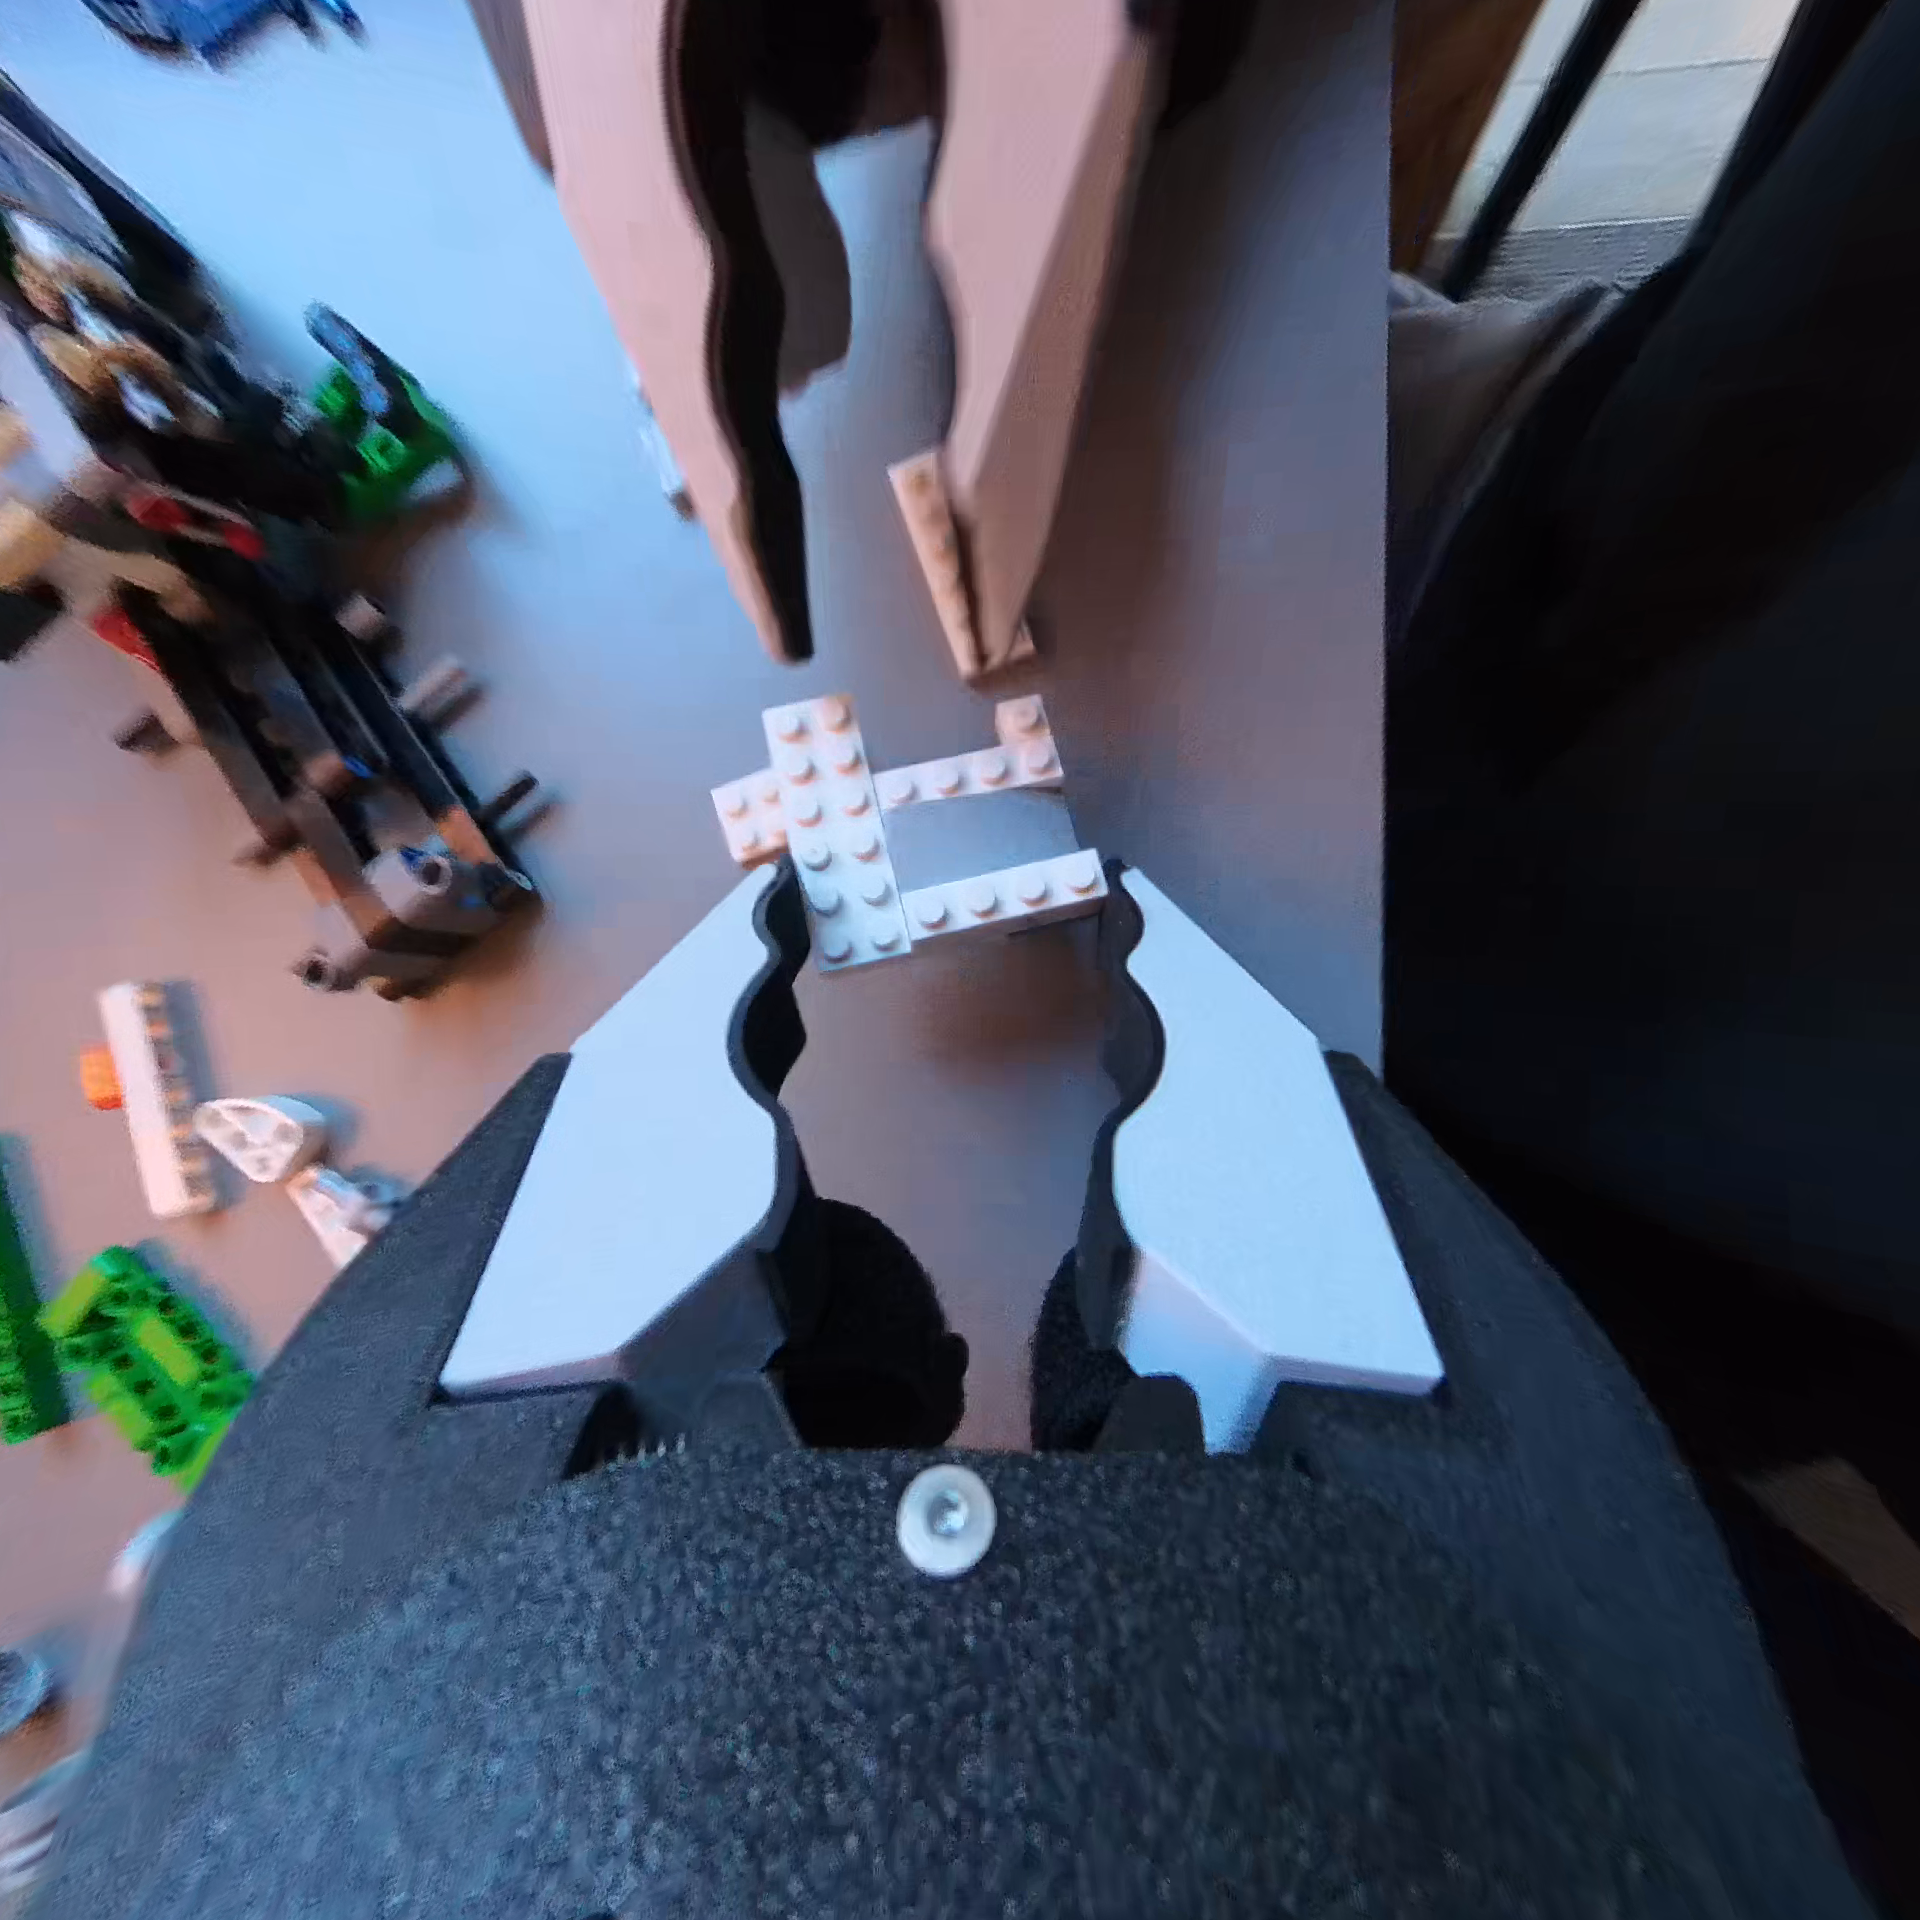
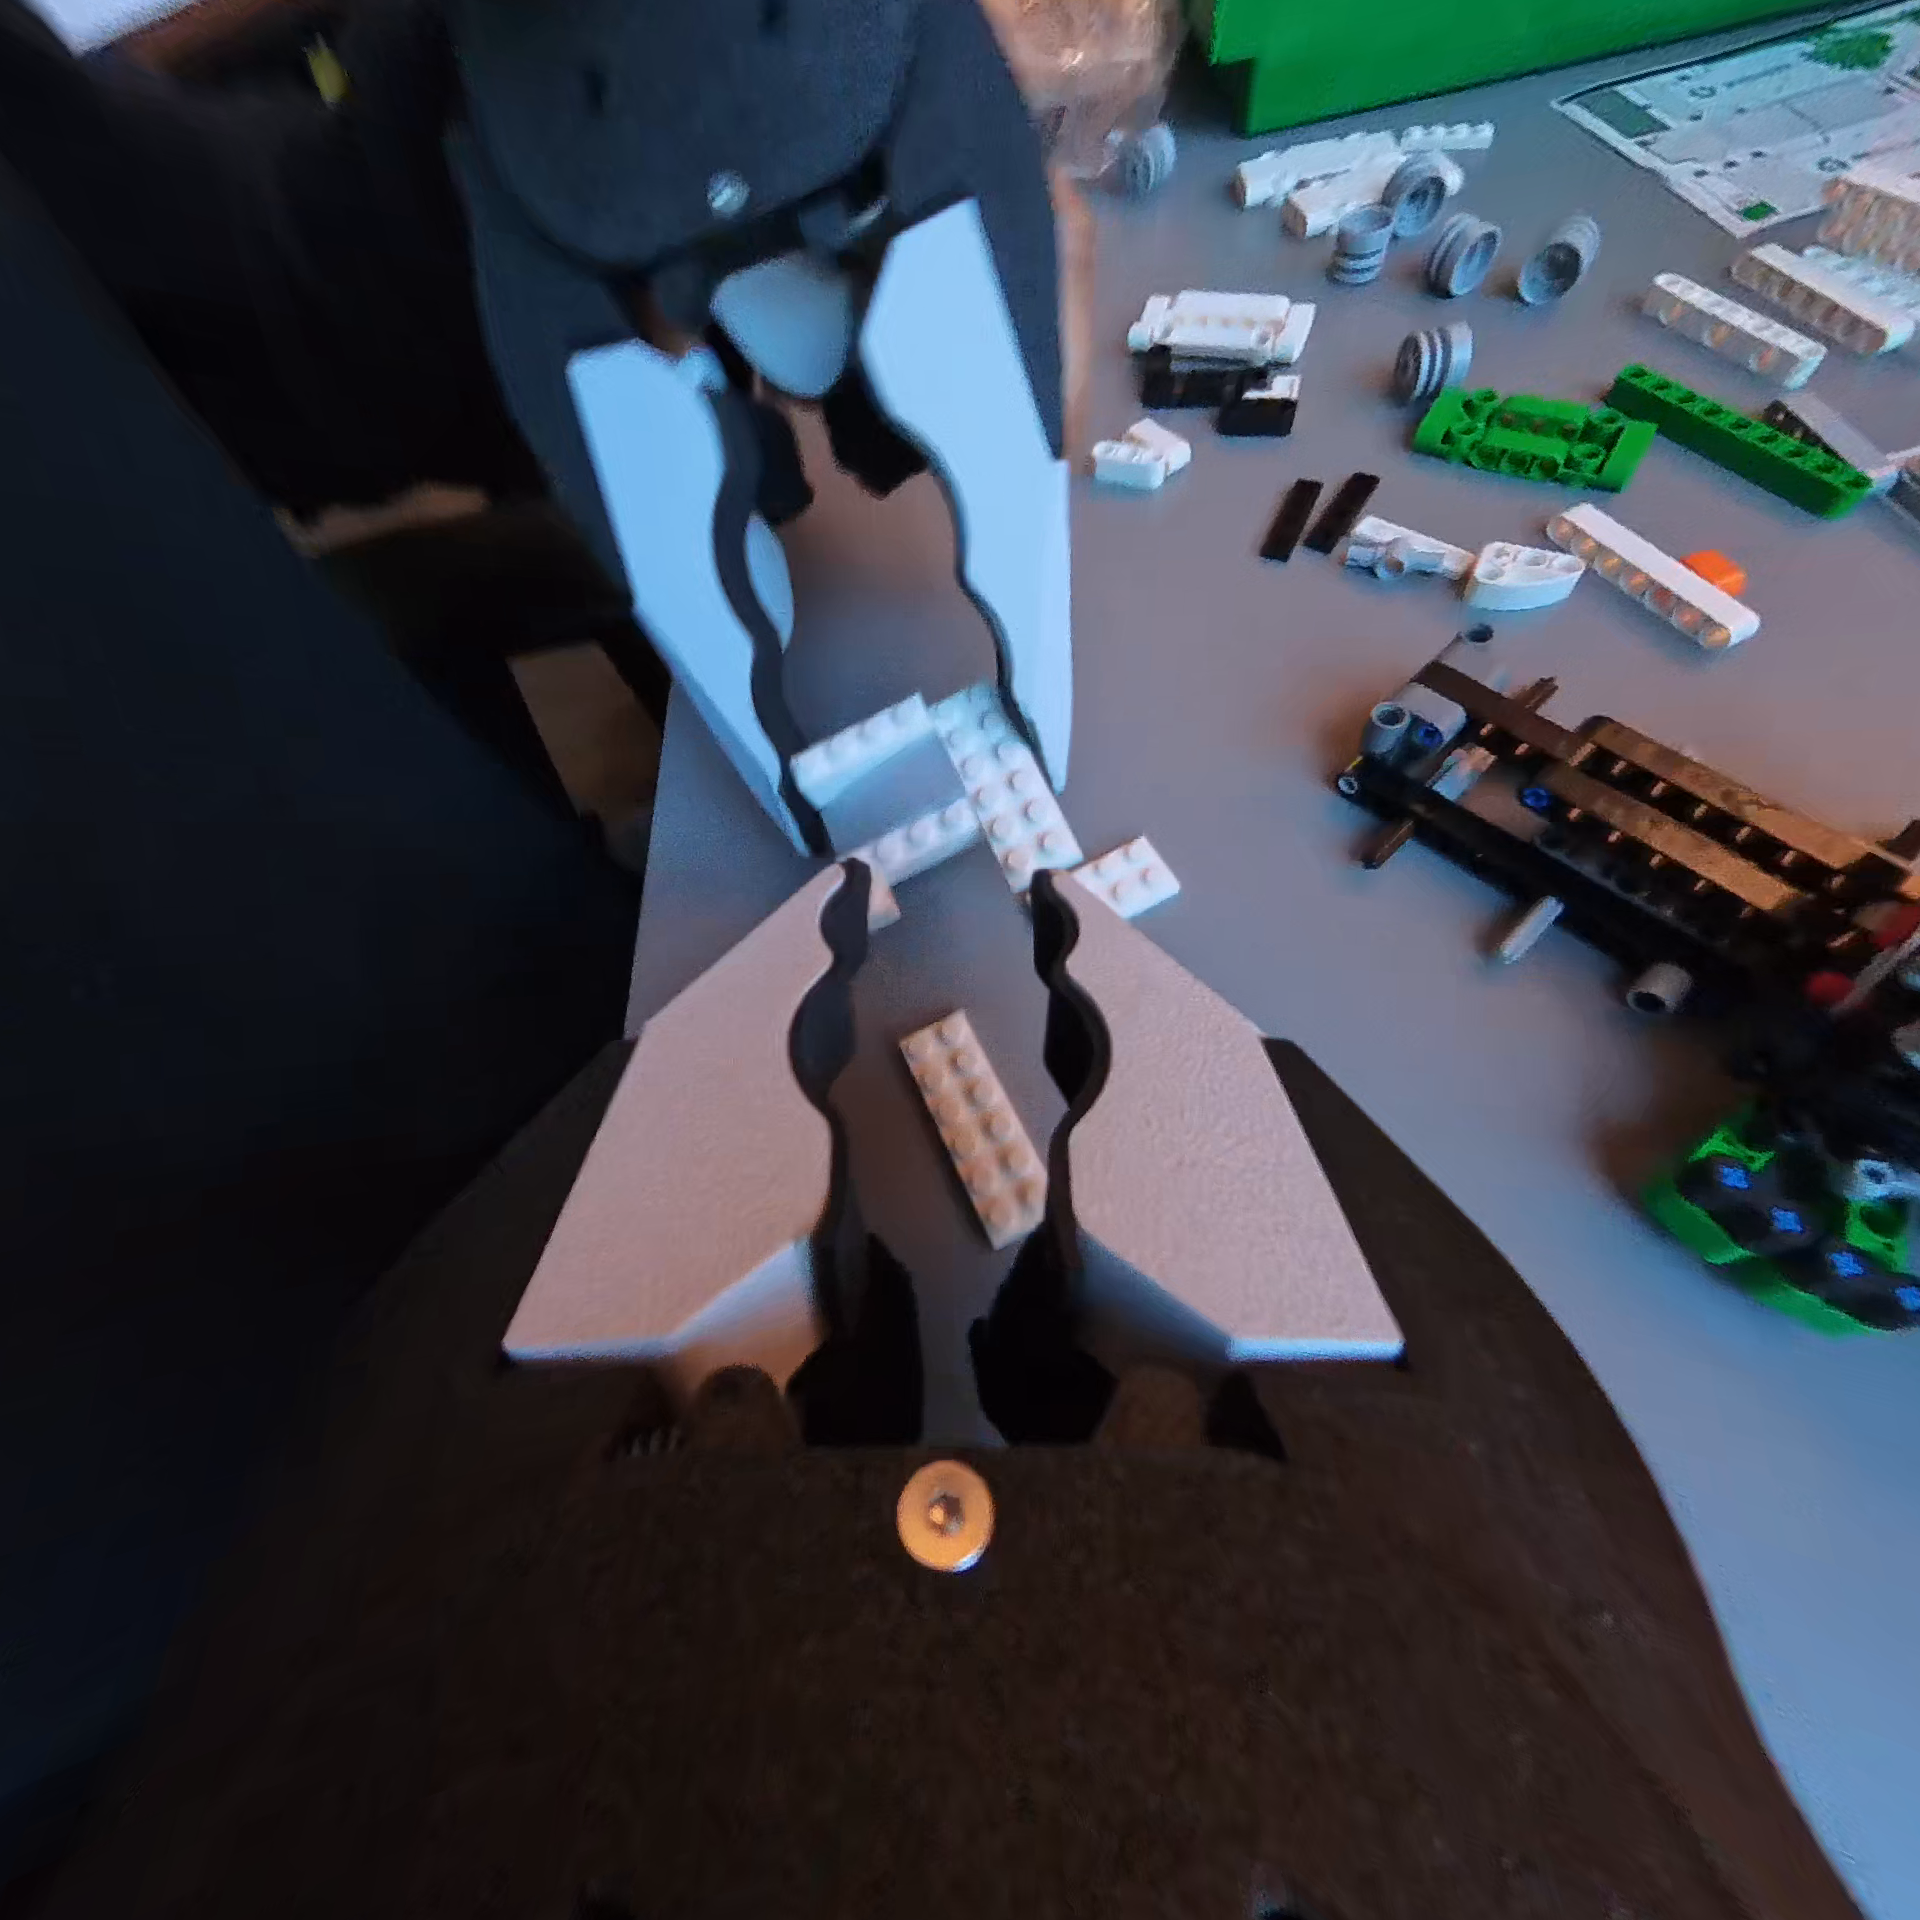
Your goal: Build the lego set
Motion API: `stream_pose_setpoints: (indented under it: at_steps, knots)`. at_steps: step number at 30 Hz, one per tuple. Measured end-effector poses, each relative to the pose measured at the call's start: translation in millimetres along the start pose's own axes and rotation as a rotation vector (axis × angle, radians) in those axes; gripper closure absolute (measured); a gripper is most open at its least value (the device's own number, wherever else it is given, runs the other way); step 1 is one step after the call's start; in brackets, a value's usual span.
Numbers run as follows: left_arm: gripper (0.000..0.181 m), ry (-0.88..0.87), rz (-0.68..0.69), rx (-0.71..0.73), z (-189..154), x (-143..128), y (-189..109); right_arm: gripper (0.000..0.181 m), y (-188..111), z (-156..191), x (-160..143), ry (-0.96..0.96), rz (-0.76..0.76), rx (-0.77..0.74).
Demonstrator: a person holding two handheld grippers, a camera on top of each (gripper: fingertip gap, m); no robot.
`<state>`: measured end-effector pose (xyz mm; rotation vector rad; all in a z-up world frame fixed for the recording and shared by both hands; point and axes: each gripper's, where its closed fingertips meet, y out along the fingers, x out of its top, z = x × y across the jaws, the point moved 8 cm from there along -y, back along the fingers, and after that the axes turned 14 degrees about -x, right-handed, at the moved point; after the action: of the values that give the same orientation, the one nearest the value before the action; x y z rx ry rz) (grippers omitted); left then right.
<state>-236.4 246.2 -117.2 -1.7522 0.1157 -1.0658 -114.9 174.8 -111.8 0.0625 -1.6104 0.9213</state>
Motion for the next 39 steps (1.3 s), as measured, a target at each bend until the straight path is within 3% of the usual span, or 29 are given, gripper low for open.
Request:
stream_pose_setpoints:
  at_steps: [1,4,6,9,13,16,20,26,34,39]
  knots:
    - [0.126,0.035,-0.012,0.041,-1,2,0,0.151,4,-5,0,0.058,0.002,-0.013]
    - [0.126,0.131,-0.032,0.153,-5,6,-2,0.151,7,-20,-1,0.226,-0.007,0.006]
    - [0.126,0.198,-0.031,0.201,-10,8,-3,0.151,7,-19,2,0.342,-0.024,0.136]
    - [0.126,0.239,-0.026,0.215,-15,10,-3,0.166,10,-13,4,0.407,-0.021,0.218]
    - [0.127,0.149,-0.039,0.291,-10,5,-6,0.173,8,-17,5,0.533,-0.044,0.198]
    - [0.125,-0.024,-0.184,0.385,-3,-1,-15,0.178,3,-23,2,0.646,-0.122,0.151]
    - [0.125,-0.208,-0.475,0.307,-6,-12,-17,0.178,-8,-23,3,0.620,-0.240,0.101]
    - [0.138,-0.259,-0.736,0.244,-8,-17,-41,0.178,-14,-18,6,0.532,-0.340,0.080]
    - [0.138,-0.358,-0.780,0.138,1,-22,-42,0.178,-13,-35,-2,0.649,-0.320,-0.052]
    - [0.139,-0.389,-0.822,0.182,11,-23,-47,0.178,-20,-40,-3,0.691,-0.377,-0.039]
